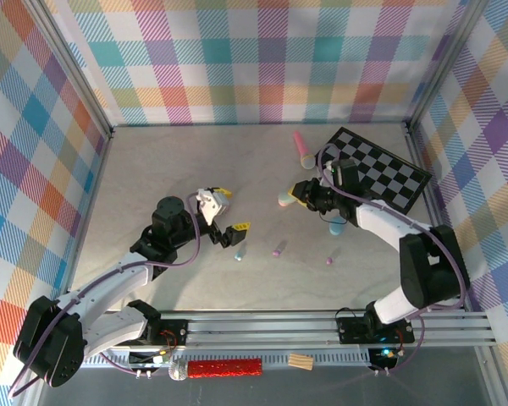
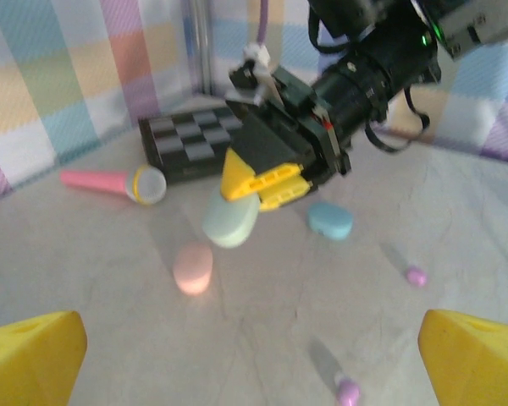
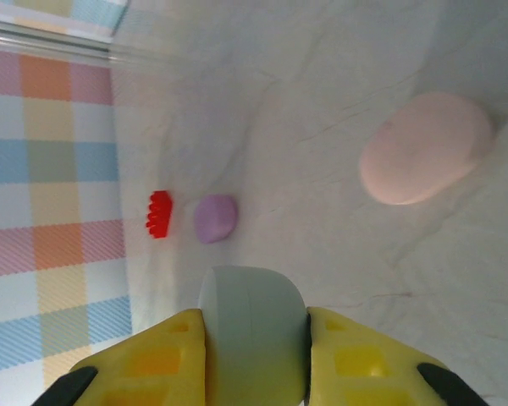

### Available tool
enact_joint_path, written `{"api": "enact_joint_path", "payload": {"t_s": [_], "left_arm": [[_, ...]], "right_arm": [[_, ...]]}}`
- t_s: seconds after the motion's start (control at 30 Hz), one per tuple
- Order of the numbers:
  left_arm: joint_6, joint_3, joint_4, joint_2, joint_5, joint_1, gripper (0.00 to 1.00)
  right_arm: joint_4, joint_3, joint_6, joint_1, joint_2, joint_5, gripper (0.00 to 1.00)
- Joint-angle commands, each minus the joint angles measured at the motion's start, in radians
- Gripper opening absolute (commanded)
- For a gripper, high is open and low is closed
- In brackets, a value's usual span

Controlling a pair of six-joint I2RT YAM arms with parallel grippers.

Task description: Insert the wireless bluetooth earbuds into the charging case

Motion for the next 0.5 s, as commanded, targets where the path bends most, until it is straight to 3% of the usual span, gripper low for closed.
{"api": "enact_joint_path", "payload": {"t_s": [0.0, 0.3, 0.47], "left_arm": [[0.070, 0.055, -0.145, -0.006, 0.022, -0.010, 1.00], [0.110, 0.072, -0.222, -0.018, 0.002, -0.010, 1.00], [0.109, 0.072, -0.224, -0.018, -0.031, -0.010, 1.00]], "right_arm": [[0.039, -0.025, -0.033, -0.019, 0.066, 0.025, 0.20], [0.072, -0.035, -0.048, -0.030, 0.183, 0.041, 0.22], [0.078, -0.050, -0.047, -0.031, 0.191, 0.040, 0.34]]}}
